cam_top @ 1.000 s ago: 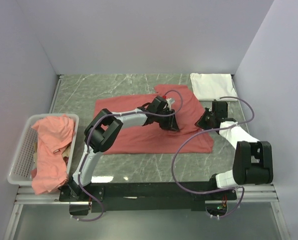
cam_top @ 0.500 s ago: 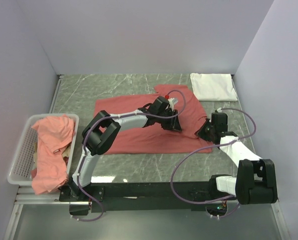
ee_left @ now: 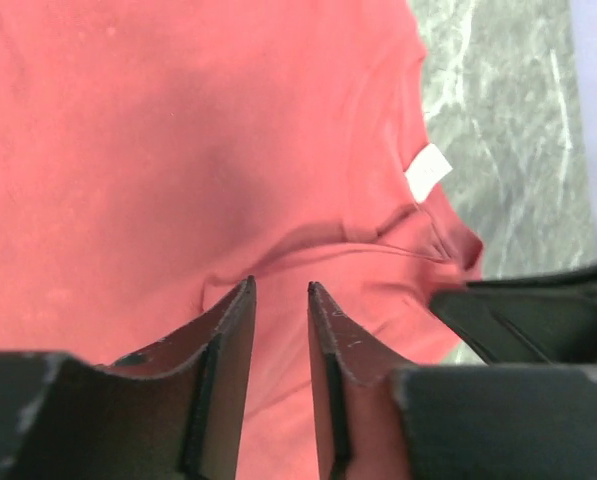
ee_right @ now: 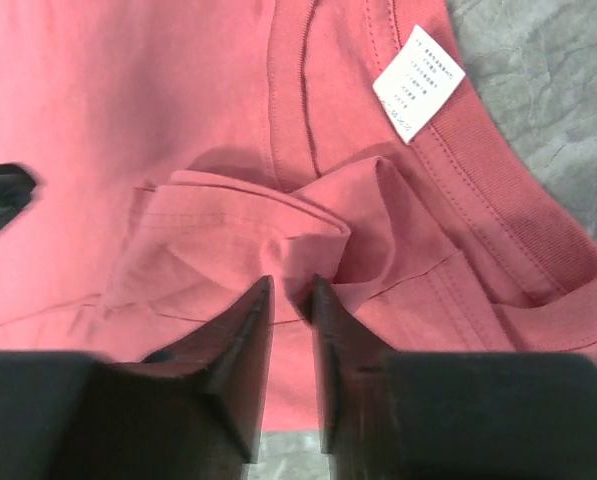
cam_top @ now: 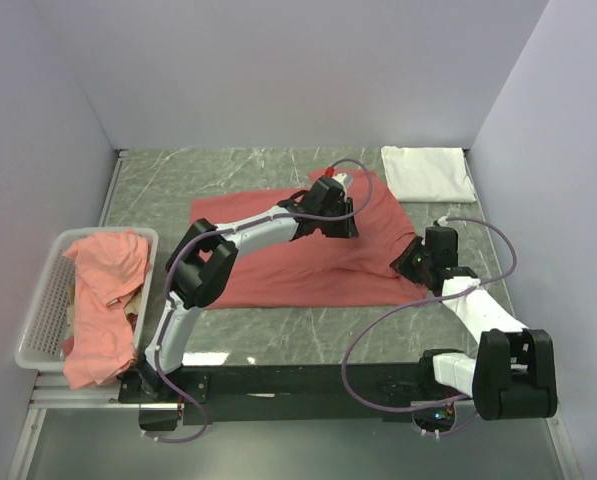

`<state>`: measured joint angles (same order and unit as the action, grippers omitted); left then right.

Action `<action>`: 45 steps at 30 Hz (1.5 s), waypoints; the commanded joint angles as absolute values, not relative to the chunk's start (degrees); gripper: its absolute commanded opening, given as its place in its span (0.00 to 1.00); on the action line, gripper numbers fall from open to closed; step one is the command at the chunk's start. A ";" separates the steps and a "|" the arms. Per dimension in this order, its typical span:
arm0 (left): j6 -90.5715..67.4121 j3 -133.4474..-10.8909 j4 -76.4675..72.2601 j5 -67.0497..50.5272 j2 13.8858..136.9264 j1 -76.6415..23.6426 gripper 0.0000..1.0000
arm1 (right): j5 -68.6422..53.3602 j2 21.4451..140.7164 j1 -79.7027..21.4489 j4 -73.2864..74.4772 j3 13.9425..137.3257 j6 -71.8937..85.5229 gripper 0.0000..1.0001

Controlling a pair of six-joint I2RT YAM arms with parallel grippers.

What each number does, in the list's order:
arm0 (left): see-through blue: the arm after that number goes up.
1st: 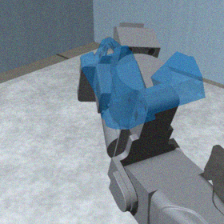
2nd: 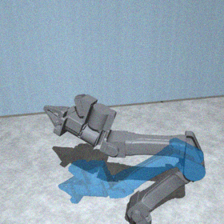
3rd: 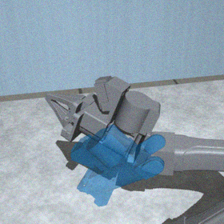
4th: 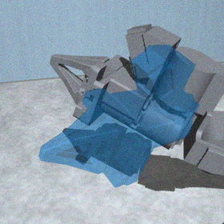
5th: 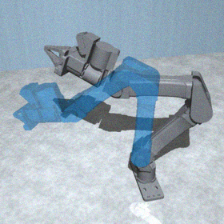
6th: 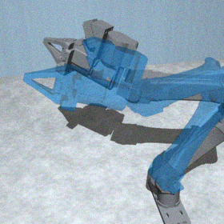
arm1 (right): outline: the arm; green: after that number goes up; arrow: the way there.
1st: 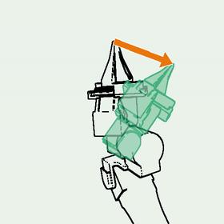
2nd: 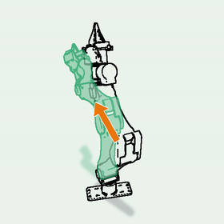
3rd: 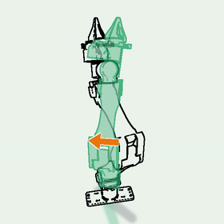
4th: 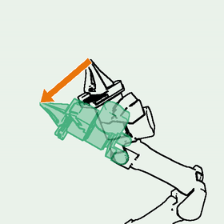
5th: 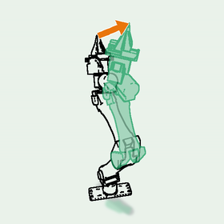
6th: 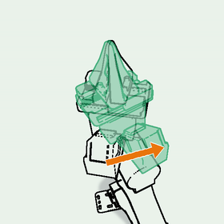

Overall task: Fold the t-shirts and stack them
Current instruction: Fold the tshirt

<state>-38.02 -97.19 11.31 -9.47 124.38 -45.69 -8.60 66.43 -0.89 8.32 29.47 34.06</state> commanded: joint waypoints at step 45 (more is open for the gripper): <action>-35.77 -80.51 1.23 -16.97 115.58 -52.91 0.20 | -12.56 70.04 -1.05 7.29 38.84 32.35 0.52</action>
<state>-36.60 -81.87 4.12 -16.62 119.92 -52.60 -10.48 67.29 -0.89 9.87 34.92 34.39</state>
